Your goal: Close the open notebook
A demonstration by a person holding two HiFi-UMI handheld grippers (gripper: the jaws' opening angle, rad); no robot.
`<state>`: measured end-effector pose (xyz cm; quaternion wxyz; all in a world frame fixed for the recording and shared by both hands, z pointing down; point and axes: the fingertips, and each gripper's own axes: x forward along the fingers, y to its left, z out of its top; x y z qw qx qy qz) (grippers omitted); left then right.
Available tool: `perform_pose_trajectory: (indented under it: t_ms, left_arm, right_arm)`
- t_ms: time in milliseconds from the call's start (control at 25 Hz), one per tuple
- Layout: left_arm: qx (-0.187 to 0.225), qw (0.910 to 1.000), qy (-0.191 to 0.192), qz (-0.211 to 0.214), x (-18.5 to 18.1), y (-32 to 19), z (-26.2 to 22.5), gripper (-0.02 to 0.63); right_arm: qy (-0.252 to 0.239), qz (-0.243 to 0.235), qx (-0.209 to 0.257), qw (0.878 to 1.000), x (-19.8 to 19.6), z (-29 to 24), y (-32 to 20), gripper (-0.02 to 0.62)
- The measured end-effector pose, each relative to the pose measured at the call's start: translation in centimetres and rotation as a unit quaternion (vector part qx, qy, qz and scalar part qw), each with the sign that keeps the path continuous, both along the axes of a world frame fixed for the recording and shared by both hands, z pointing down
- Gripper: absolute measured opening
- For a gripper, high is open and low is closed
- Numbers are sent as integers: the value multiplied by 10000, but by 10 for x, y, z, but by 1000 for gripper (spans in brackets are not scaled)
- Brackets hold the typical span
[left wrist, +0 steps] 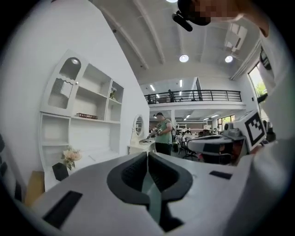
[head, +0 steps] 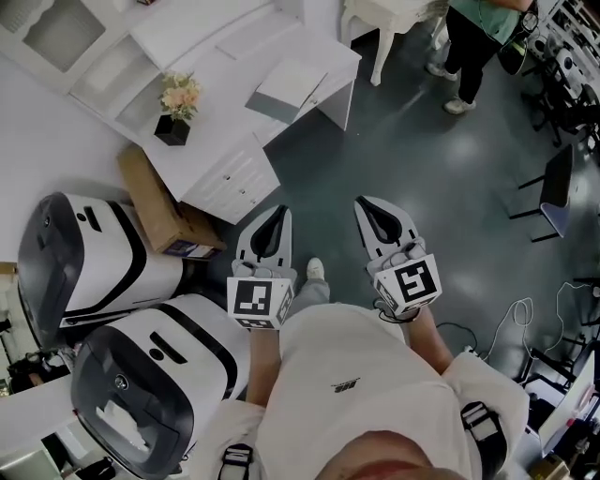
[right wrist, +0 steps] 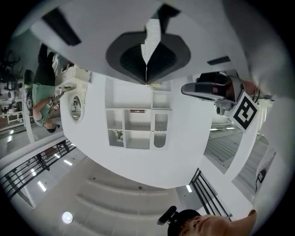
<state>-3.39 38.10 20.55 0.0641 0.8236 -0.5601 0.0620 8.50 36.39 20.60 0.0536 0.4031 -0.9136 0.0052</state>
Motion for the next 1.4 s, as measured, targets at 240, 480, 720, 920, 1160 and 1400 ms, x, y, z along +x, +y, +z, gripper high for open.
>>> perform_pose_trajectory:
  t_ms: [240,480,720,920,1160,1400]
  left_arm:
    - [5,9999,4,136,-27,-56,2,0]
    - [-7,9995,70,318,-46,-103,11,0]
    - [-20,9991,147,391,-56,-146,22,0]
    - [-43,9990,147,413,-54,-173,26,0]
    - [-108,9994,86,314,-49,-208,37,0]
    - [-315,9994,91,132,-44,-262,60,0]
  right_arm:
    - [49,182,-15,9998,-24,3,-53,-5]
    - [126,386,18,9992,-41,7,-97,-5]
    - [244,529,-92,9983,-48,20,-131,-5]
    - [266,573,-117,9979,-46,25,-154,-5]
    - [229,495,-227,9983,-39,38,-191,-5]
    - [257,249,-354,9987,-38,51,-251,-5]
